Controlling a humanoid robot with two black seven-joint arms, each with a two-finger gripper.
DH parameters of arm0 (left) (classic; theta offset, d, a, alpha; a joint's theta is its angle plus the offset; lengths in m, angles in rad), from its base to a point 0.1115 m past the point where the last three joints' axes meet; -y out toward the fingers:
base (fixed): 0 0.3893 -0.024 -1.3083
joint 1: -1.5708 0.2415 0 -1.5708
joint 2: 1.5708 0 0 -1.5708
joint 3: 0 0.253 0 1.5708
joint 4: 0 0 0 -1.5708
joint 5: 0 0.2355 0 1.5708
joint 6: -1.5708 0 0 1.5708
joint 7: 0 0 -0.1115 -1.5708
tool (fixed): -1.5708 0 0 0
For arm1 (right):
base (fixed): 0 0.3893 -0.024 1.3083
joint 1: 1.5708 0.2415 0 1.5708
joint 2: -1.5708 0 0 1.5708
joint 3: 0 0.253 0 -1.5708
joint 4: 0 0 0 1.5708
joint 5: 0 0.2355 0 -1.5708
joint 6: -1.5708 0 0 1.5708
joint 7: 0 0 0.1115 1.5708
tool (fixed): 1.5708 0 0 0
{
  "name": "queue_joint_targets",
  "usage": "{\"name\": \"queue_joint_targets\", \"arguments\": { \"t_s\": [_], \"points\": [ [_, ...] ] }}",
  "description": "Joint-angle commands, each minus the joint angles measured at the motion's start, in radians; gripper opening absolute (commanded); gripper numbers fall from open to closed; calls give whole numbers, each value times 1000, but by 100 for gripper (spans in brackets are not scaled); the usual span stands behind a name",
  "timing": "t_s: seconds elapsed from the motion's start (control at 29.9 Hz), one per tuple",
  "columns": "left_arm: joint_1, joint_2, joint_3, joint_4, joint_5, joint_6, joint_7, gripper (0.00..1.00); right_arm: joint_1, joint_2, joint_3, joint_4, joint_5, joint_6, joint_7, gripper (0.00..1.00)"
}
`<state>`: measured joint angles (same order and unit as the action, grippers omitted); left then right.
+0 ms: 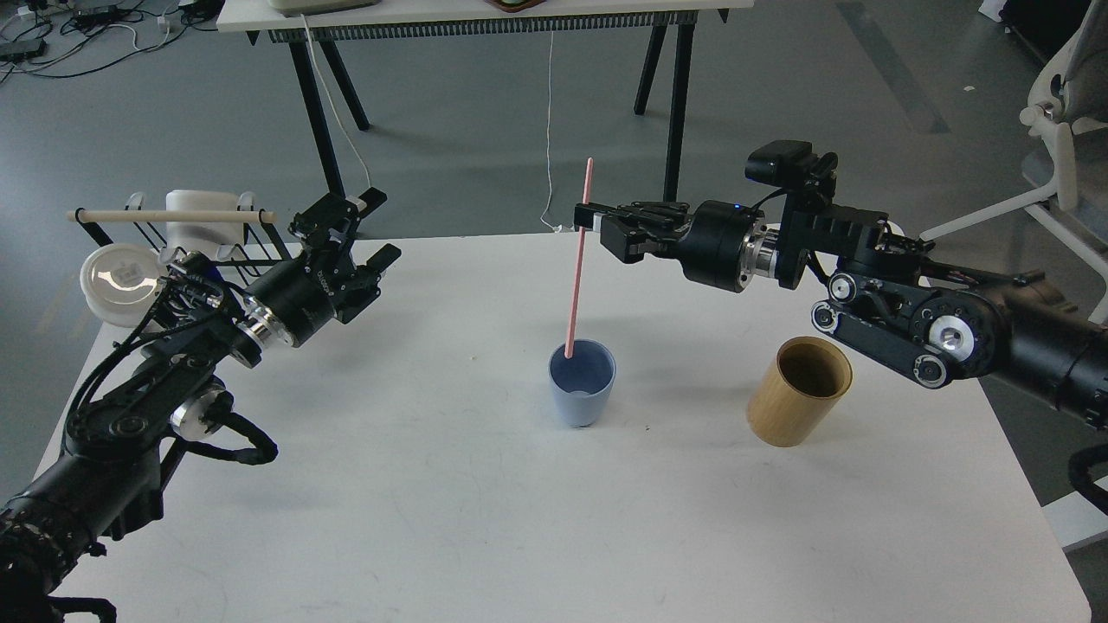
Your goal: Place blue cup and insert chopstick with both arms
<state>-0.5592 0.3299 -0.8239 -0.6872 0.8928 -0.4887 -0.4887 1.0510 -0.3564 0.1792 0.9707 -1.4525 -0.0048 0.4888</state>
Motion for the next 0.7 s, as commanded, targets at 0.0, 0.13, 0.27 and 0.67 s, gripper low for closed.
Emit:
{"name": "queue_joint_targets", "arguments": {
  "t_s": [0.0, 0.13, 0.27, 0.67],
  "points": [
    [1, 0, 0, 0, 0, 0, 0, 91, -9, 1, -3, 2, -22, 0, 0, 0],
    [2, -5, 2, 0, 0, 0, 0, 91, -29, 2, -12, -1, -25, 0, 0, 5],
    [2, -5, 3, 0, 0, 0, 0, 91, -29, 8, -20, -3, -25, -7, 0, 26],
    [1, -6, 8, -2, 0, 0, 0, 91, -26, 4, 46, 40, 93, -18, 0, 95]
  ]
}}
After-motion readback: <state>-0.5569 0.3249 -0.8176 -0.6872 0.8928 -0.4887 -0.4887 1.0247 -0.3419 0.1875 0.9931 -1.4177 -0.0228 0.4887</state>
